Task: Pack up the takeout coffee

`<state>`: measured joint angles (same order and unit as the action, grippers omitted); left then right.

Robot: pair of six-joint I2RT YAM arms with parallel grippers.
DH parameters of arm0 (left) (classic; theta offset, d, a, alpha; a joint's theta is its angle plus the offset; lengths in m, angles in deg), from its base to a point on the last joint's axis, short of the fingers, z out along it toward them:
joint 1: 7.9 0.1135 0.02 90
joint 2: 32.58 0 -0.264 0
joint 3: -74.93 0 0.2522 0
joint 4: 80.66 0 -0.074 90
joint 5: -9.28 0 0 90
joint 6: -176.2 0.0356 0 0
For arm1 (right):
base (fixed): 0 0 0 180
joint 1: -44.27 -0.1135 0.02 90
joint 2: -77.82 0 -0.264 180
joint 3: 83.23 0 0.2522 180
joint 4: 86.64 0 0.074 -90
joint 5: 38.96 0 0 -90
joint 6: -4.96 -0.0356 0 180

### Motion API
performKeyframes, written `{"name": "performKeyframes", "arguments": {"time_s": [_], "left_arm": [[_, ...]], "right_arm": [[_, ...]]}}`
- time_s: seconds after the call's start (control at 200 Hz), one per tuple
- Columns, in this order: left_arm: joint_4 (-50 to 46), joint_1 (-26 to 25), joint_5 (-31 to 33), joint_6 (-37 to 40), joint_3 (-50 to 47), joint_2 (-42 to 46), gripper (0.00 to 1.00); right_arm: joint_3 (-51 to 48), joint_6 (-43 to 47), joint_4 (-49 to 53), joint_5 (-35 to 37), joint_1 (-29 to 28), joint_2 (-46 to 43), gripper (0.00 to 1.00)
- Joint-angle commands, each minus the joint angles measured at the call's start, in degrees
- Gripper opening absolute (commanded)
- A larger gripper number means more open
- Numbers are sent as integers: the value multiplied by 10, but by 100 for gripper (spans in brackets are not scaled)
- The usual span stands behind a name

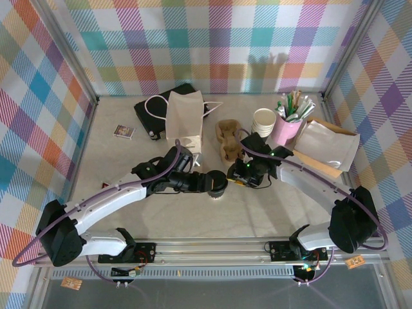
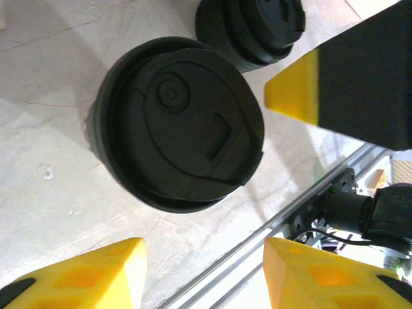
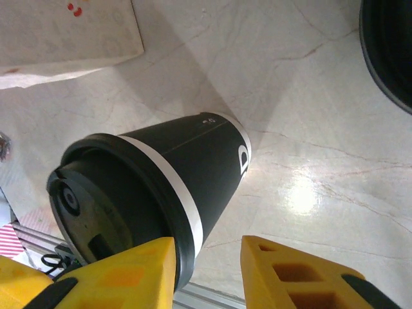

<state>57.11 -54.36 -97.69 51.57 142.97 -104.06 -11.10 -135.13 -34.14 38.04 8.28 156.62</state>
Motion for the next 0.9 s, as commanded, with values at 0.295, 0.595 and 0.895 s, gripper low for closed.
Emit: {"name": "performKeyframes", "arguments": {"time_s": [0.295,0.595,0.895], "left_arm": [[-12,13,62,40,56,-42,53],[-7,13,59,35,41,-55,53],[0,12,61,19,29,-59,53]], "right_arm": [[-32,-48,-42,14,-49,-32,33],[-53,-52,-37,27,-51,-38,32],[-64,-59,-48,22,-51,-46,33]]}}
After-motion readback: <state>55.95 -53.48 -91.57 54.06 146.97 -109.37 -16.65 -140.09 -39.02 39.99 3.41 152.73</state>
